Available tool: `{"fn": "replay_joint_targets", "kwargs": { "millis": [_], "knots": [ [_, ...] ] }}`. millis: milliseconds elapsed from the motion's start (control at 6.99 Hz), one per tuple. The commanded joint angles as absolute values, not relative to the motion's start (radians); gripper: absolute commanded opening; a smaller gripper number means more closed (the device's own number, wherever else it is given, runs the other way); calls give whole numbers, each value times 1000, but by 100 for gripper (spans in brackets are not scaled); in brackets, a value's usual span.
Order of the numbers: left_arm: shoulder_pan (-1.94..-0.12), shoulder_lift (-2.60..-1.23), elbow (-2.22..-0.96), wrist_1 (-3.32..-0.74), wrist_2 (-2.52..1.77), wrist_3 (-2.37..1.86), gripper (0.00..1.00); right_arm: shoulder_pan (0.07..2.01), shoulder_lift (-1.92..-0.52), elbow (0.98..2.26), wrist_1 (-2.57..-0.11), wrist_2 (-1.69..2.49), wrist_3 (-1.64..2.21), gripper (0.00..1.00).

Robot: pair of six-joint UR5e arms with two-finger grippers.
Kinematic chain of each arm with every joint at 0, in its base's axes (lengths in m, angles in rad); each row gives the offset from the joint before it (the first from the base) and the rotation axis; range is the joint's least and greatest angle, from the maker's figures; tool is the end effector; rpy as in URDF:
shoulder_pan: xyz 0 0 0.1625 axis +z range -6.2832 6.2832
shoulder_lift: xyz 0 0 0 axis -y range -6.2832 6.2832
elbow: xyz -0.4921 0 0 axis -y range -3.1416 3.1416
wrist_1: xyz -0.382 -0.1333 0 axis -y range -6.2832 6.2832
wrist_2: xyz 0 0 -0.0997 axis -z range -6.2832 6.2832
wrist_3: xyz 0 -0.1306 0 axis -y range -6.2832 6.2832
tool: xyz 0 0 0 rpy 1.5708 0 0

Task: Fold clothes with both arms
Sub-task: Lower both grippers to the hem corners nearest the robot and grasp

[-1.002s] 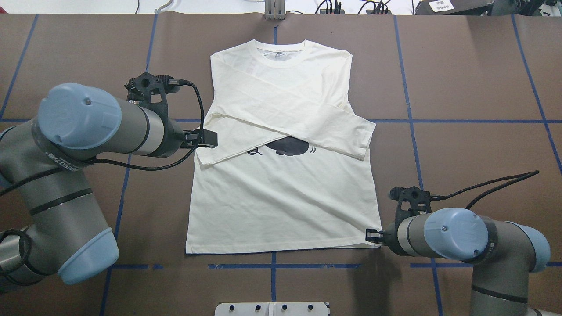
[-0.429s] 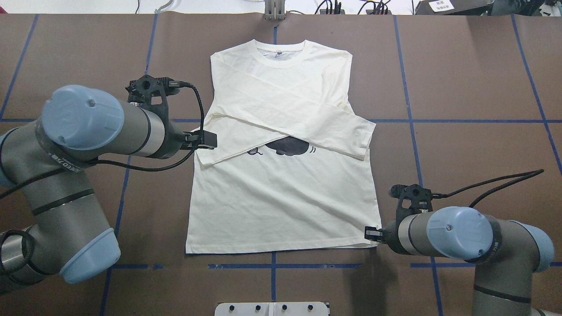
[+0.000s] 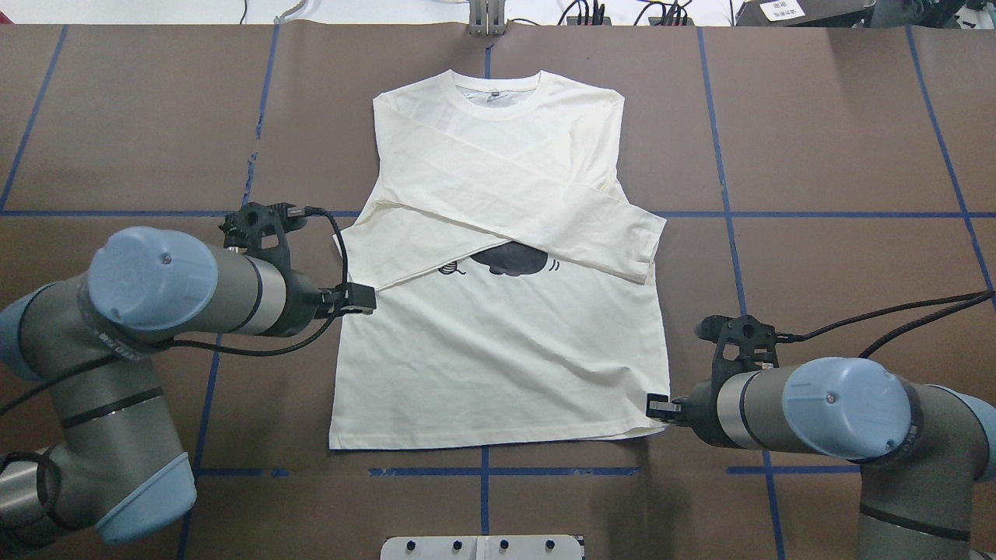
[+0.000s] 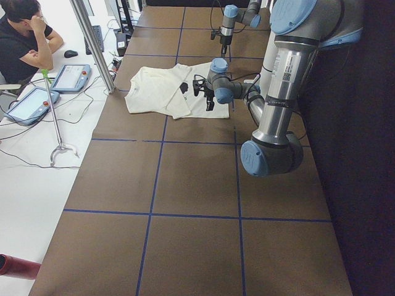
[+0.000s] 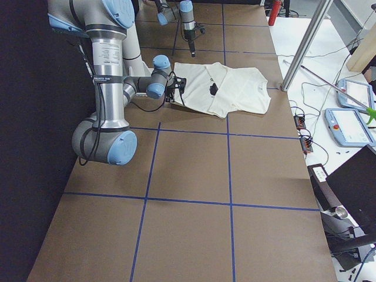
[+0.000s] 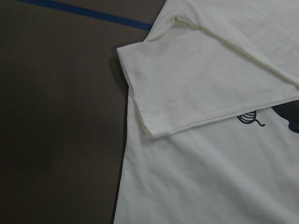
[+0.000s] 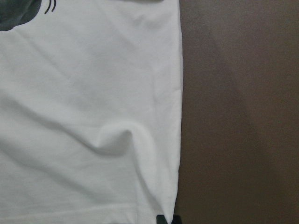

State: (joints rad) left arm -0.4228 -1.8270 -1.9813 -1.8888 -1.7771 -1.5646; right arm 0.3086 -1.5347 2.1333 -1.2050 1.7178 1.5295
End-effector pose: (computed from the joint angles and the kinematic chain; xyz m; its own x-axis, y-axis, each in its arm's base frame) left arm 0.4912 -0.3378 0.3900 0.5059 -0.2210 -0.8338 0.2429 0.9640 -0.1081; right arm -0.4382 -0.2595 0.4307 0.5502 0.1325 0.8245 -0.1632 0.9854 -0.0495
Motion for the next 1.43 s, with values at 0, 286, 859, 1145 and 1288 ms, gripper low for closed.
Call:
{"fn": "replay_joint_targets", "kwargs": {
  "millis": [0, 286, 859, 1145, 1288],
  "knots": [
    [-303, -1853, -1979, -1768, -1767, -1689, 82, 308, -1523, 2134, -1203, 1739, 1534, 0],
    [-244, -1867, -1935, -1767, -1727, -1742, 79, 321, -1522, 2134, -1203, 1740, 1536, 0],
    [-262, -1865, -1945, -1723, -1703, -1741, 71, 327, -1520, 2135, -1204, 1740, 1536, 0],
    [-265, -1858, -1947, -1712, -1697, -1736, 71, 328, -1520, 2134, -1204, 1740, 1536, 0],
    [-259, -1856, -1945, -1710, -1697, -1738, 71, 330, -1522, 2134, -1204, 1740, 1536, 0]
  ]
}}
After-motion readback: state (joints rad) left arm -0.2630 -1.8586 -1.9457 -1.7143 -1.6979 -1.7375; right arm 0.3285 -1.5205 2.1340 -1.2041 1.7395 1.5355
